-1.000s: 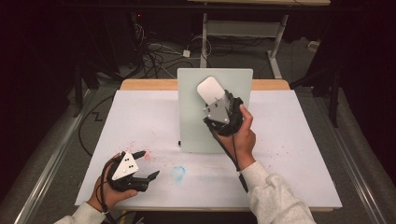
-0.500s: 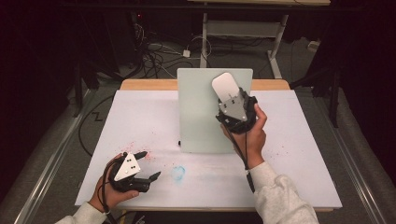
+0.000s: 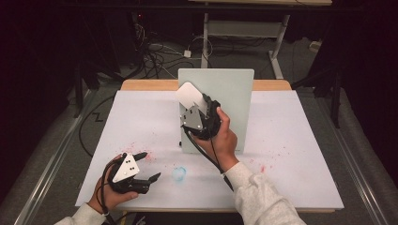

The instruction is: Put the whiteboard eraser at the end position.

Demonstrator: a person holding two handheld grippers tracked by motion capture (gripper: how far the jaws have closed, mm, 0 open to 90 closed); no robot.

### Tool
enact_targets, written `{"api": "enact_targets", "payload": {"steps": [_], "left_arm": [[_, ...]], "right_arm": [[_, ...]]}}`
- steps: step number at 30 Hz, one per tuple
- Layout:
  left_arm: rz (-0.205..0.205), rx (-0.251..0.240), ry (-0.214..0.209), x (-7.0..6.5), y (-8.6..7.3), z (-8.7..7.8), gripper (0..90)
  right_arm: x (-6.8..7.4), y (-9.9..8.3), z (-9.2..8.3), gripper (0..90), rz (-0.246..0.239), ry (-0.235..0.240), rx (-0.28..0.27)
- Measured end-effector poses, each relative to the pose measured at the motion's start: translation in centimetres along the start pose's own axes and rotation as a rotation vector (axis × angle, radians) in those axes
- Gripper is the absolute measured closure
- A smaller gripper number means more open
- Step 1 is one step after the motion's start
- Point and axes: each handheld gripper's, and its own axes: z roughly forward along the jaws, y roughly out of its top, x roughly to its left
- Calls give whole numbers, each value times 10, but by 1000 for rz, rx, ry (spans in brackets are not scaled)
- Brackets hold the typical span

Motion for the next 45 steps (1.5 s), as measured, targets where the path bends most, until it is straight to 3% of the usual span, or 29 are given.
{"api": "enact_targets", "payload": {"steps": [3,9,11,14,21,26,28,34,39,45], "left_arm": [[0,-1,0,-1,0,0,184],[2,10,1,-2,1,2,184],[2,13,0,-3,2,3,184],[8,12,-1,-5,3,4,184],[2,8,-2,-3,2,2,184],[2,6,1,-3,2,2,184],[1,6,2,-3,2,2,184],[6,17,9,-3,2,3,184],[4,14,18,-4,2,2,184],[9,19,23,-3,2,2,184]], "right_arm": [[-12,-3,-2,311,26,-5,11],[-68,-27,-11,311,131,-91,38],[-80,-31,-13,312,160,-119,50],[-78,-30,-12,312,148,-133,52],[-63,-28,-11,312,140,-101,41],[-67,-42,-22,311,157,8,44],[-70,-49,-30,312,159,31,42],[-72,-67,-57,312,158,163,16],[-67,-76,-78,312,127,326,13],[-59,-88,-93,312,95,514,58]]}}
